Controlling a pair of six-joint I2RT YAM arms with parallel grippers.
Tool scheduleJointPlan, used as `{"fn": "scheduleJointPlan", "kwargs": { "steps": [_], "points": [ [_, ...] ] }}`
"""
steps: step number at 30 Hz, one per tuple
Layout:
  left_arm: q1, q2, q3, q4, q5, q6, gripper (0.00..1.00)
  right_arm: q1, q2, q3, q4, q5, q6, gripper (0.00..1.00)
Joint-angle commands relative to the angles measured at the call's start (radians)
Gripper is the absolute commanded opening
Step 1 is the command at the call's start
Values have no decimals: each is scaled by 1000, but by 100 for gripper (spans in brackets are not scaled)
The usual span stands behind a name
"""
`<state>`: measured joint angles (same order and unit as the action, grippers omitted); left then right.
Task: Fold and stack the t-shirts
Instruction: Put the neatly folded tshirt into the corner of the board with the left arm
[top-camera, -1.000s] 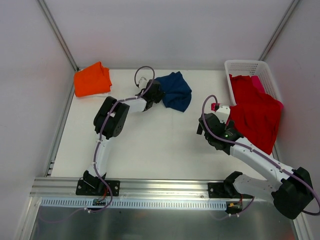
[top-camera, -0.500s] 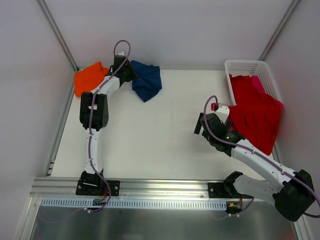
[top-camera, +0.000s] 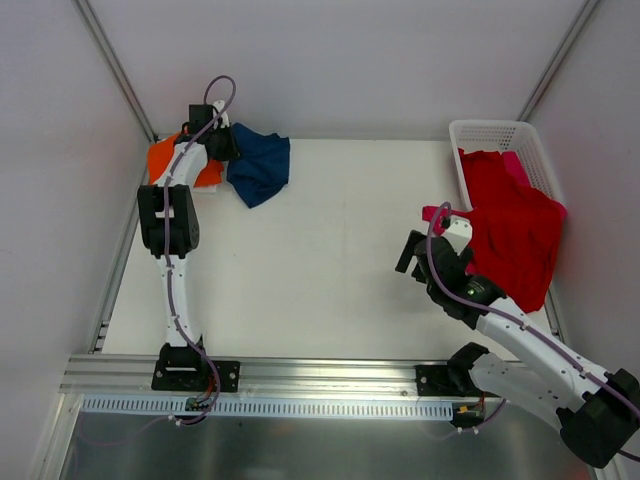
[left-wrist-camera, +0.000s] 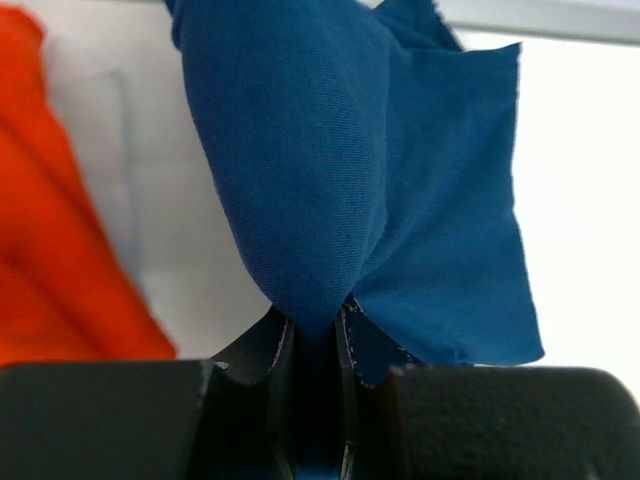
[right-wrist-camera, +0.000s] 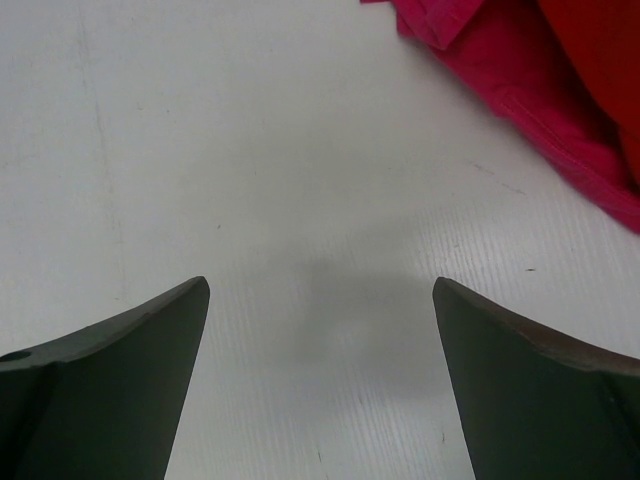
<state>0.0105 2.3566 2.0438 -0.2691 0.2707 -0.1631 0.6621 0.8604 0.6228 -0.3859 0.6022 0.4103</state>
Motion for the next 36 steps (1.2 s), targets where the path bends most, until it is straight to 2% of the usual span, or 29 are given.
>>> {"fn": "scheduleJointPlan", "kwargs": {
  "steps": [1,7,14,27,36],
  "points": [
    [25,-120,29,-53,-7,102,0,-4,-4,-12,19,11,7,100],
    [78,-186,36,-73,-2,148,0,-4,-3,-34,38,-10,21,99],
    [108,-241,44,-82,-100,230,0,-4,29,-44,61,-22,38,100],
    [235,-255,70,-79,-108,174,0,-4,100,-34,90,-55,41,99],
    [278,-234,46,-78,-203,192,0,-4,137,-32,93,-56,30,99]
  ]
}}
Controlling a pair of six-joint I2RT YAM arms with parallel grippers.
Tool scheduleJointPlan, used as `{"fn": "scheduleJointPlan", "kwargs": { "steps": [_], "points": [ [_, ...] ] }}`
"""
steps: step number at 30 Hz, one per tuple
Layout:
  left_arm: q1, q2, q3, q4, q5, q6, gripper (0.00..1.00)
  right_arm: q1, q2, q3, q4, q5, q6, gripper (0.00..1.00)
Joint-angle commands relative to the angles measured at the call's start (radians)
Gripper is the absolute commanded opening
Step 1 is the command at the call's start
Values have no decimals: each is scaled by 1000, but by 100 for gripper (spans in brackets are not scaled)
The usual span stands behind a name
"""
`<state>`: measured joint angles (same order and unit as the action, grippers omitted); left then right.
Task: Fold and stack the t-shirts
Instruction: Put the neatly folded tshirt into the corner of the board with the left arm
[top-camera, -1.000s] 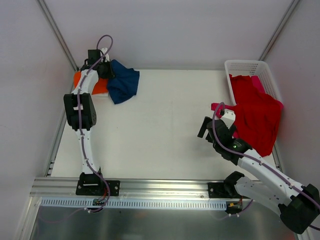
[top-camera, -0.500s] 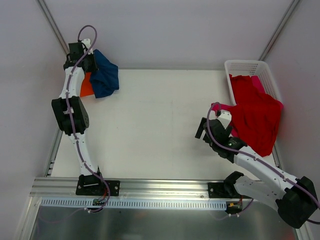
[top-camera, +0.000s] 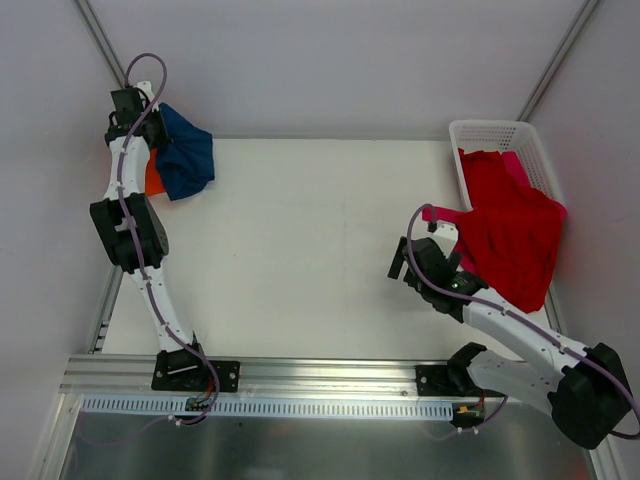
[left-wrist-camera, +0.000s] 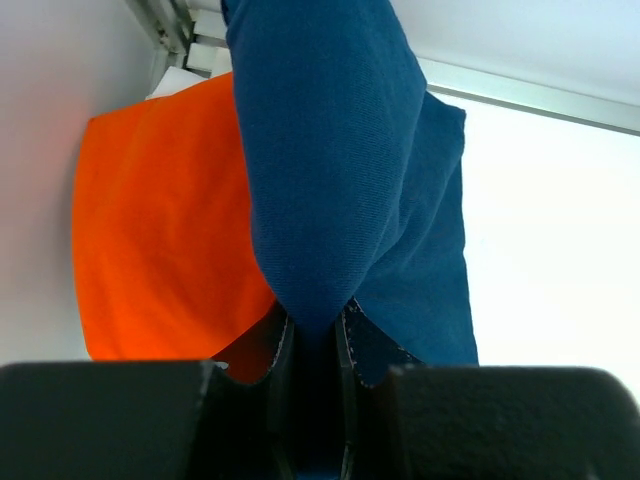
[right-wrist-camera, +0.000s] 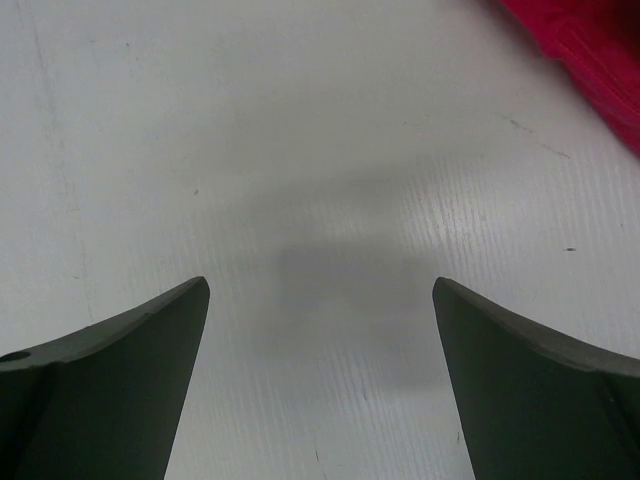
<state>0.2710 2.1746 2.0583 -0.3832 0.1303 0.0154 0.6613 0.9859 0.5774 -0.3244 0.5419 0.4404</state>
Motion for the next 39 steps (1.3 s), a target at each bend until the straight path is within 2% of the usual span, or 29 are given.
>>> {"fn": "scheduleJointPlan", "kwargs": {
  "steps": [1,7,14,18,22,24,25,26,35,39],
  "points": [
    [22,-49,31,38,-70,14,0,-3,13,13,31,3,0,100],
    [69,-19,-1,41,-100,-12,0,-5,43,19,36,4,-9,100],
    [108,-7,-55,47,-230,-78,0,-5,82,10,61,-8,7,99],
    [134,5,-66,49,-255,-107,9,-3,100,16,70,-16,8,99],
    [158,30,-73,50,-279,-144,51,-3,105,13,68,-11,1,100],
    [174,43,-78,49,-293,-158,65,-5,105,13,70,-10,0,99],
    [178,48,-79,47,-299,-175,77,-3,106,10,70,-7,0,99],
    [184,54,-81,47,-319,-181,99,-5,109,10,70,-5,0,99],
    [263,64,-104,47,-337,-275,99,-5,126,15,70,-5,6,100],
    [280,42,-136,55,-267,-318,99,-3,122,13,70,-10,14,99]
  ]
}}
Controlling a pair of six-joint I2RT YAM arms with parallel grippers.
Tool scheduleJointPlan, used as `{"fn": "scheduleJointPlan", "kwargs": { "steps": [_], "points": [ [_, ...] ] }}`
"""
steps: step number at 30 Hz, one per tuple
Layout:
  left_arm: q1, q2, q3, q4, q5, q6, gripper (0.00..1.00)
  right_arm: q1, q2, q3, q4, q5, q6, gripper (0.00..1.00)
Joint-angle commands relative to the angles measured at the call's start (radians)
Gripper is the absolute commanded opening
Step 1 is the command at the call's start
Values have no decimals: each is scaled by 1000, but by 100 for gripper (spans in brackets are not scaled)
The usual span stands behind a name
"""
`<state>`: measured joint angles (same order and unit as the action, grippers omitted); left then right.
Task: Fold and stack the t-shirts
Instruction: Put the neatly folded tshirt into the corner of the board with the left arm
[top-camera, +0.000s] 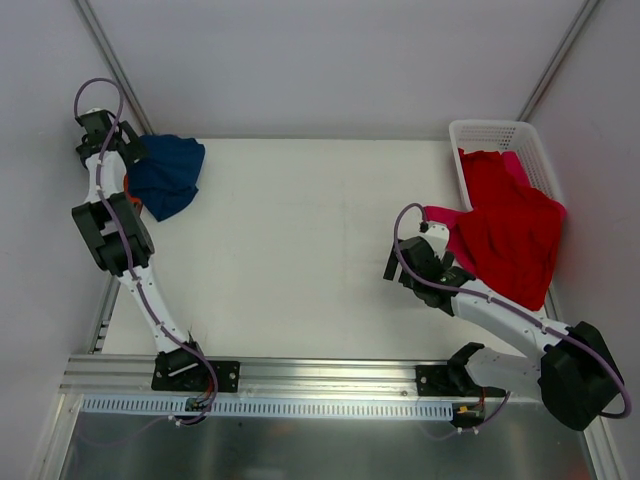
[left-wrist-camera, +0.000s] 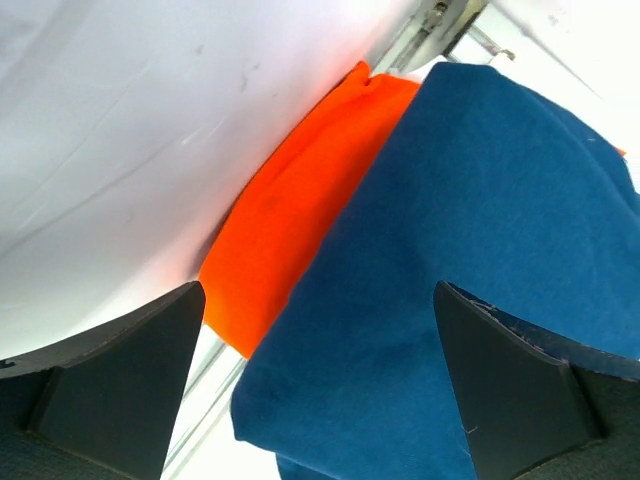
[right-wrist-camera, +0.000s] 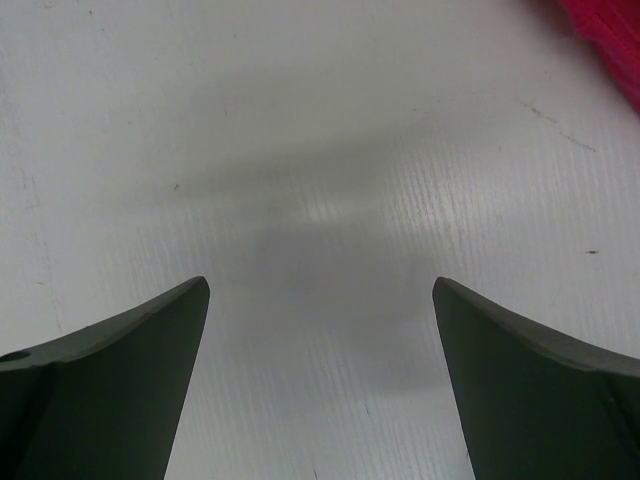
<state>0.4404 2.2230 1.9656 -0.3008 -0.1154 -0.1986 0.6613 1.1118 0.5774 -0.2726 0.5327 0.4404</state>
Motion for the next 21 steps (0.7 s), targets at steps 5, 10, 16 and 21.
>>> {"fn": "scheduleJointPlan", "kwargs": {
  "steps": [5,10,16,21],
  "points": [
    [133,-173,-267,187,103,-169,99,-2,-27,1,16,-10,29,100],
    [196,-402,-579,359,60,-263,99,0,-85,-19,-7,-7,37,99],
    [228,-589,-714,377,48,-347,99,11,-197,-31,-60,6,38,99],
    [228,-753,-841,396,26,-413,99,15,-292,-15,-163,19,32,99]
  ]
}}
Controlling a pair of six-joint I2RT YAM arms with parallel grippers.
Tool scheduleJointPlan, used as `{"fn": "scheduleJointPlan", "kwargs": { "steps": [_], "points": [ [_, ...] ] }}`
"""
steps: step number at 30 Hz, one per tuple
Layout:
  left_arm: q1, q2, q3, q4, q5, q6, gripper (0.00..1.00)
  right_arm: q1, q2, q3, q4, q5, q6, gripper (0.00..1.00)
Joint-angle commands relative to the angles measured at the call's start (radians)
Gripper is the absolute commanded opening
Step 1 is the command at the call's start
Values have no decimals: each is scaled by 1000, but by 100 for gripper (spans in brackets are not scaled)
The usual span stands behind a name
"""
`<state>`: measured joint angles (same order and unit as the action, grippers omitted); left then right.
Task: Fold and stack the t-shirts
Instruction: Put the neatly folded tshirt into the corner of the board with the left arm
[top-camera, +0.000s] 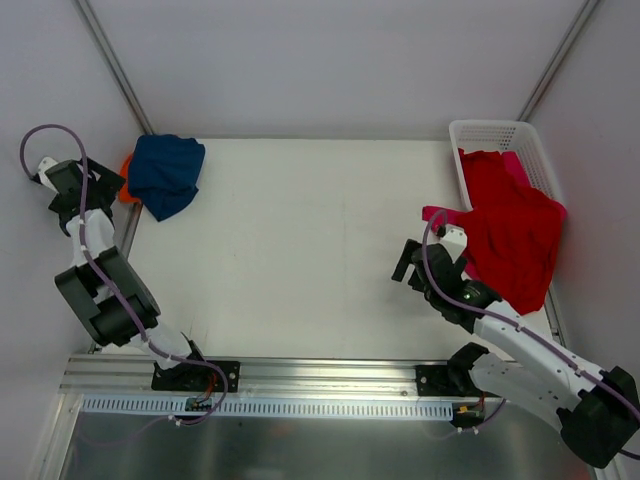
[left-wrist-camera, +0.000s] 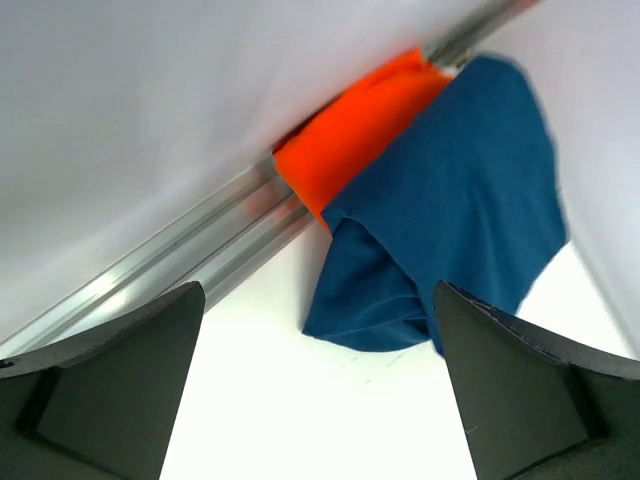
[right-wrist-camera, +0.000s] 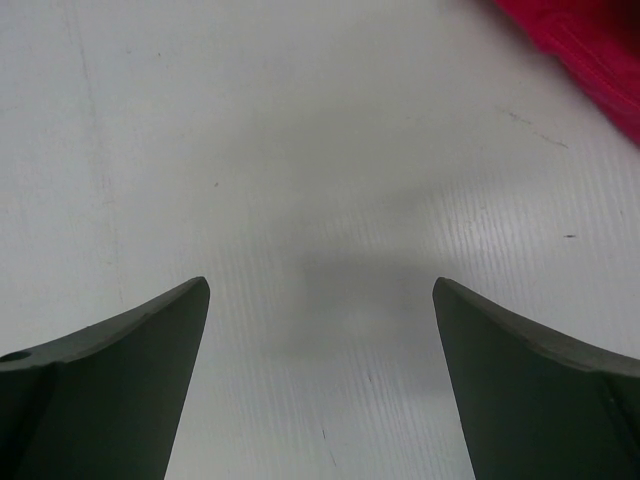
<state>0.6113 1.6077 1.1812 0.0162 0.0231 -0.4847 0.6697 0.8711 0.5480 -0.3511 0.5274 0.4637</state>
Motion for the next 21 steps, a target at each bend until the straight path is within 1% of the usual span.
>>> {"fn": "scheduleJointPlan", "kwargs": {
  "steps": [1,2,5,7,9,10,11,12,14,15,16,17,18,19,20,21],
  "points": [
    [58,-158,-81,83,-111,-146,99,8,-66,24,-109,29,6,99],
    [59,-179,-118,85,-106,-176,99,11,-78,35,-158,32,4,100],
    [51,-245,-167,85,-29,-198,99,21,-141,82,-260,40,-16,100],
    [29,-311,-211,91,-22,-193,99,30,-205,121,-339,54,-23,100],
    [19,-394,-245,103,9,-201,99,34,-259,136,-379,65,-25,100],
    [13,-423,-274,119,30,-209,99,36,-312,148,-403,62,-25,100],
    [-2,-455,-284,123,37,-219,99,37,-339,153,-405,51,-39,99],
    [-14,-521,-293,125,40,-222,99,39,-381,156,-404,5,-54,99],
    [-39,-584,-302,126,70,-227,99,41,-411,180,-387,-50,-88,99],
    [-60,-644,-307,125,87,-233,99,45,-423,191,-379,-82,-129,99],
    [-67,-672,-313,128,113,-242,99,48,-443,199,-337,-171,-164,100],
    [-71,-696,-318,129,188,-267,99,48,-446,216,-315,-223,-192,99],
    [-79,-748,-324,143,236,-276,99,48,-448,228,-293,-335,-242,100],
    [-84,-770,-342,168,289,-281,99,48,-434,246,-248,-399,-269,99],
    [-87,-811,-351,210,399,-288,99,48,-416,286,-223,-474,-290,100],
    [-99,-827,-371,247,467,-291,99,50,-396,312,-195,-664,-333,99]
  ]
}}
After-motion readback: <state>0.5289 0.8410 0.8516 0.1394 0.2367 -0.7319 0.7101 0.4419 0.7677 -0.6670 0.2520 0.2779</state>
